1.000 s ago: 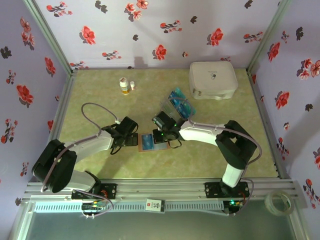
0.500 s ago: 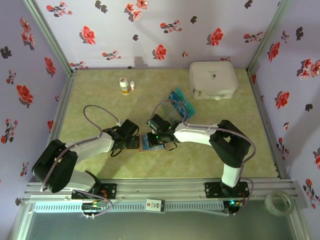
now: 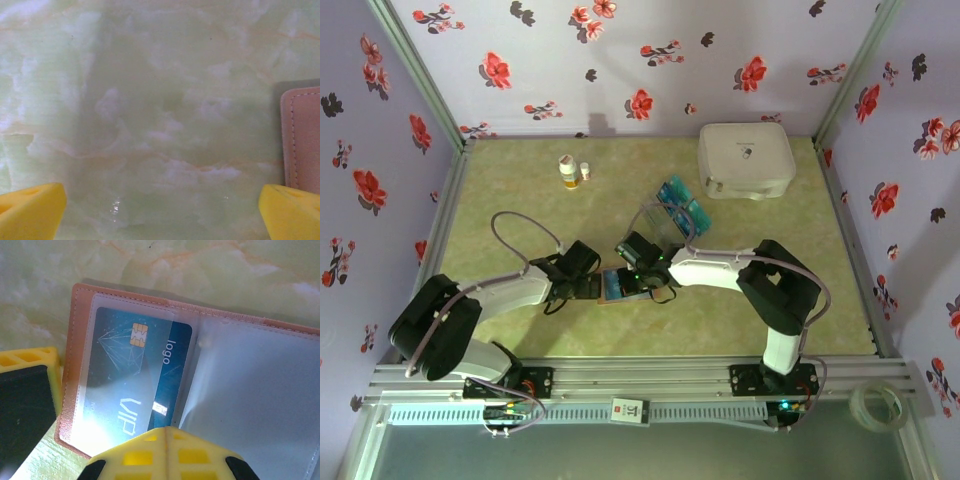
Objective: Put the credit cards into the card holder
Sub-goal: Insert the credit card into the card slot.
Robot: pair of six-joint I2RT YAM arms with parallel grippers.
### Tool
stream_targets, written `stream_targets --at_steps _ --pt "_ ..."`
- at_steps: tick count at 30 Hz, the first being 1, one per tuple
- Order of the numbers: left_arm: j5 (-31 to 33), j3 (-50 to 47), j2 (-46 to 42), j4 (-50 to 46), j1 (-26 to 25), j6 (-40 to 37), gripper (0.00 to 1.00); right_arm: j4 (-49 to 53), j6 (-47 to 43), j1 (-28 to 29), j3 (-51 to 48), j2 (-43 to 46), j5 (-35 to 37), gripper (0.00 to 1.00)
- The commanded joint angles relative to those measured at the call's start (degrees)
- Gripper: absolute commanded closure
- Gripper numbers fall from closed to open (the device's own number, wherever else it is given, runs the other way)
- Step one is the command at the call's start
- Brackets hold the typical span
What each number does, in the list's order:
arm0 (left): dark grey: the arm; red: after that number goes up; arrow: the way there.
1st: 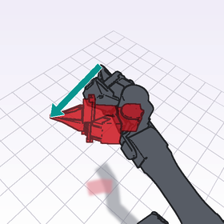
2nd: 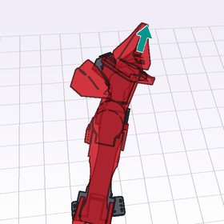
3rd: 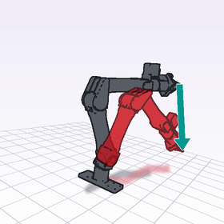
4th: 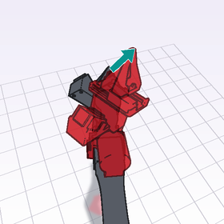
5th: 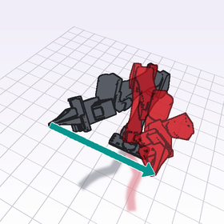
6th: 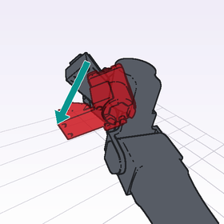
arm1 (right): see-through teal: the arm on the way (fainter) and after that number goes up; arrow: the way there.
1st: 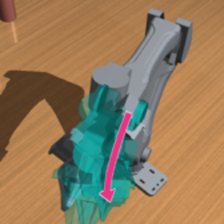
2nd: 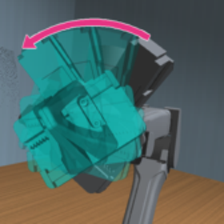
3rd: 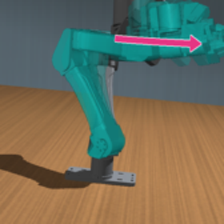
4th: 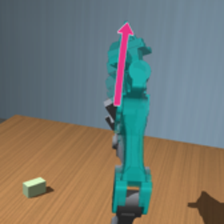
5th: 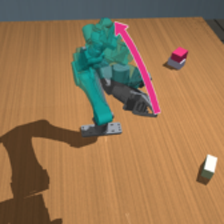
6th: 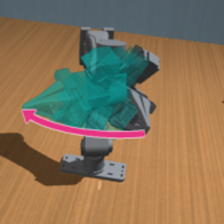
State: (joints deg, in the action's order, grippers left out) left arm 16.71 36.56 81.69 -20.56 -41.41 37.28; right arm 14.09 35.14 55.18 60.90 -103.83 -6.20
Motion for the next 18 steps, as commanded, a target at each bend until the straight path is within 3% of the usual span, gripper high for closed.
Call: stream_targets --at_steps 1,18 --pt "0.04 -1.15 1.38 0.25 -0.43 0.85 0.0 -0.9 1.26 0.27 -0.41 -1.03 -0.07 1.0" --pt "-0.05 -1.46 3.03 1.27 -1.13 1.3 0.0 -2.2 1.88 0.85 2.08 -3.67 -2.86 1.0"
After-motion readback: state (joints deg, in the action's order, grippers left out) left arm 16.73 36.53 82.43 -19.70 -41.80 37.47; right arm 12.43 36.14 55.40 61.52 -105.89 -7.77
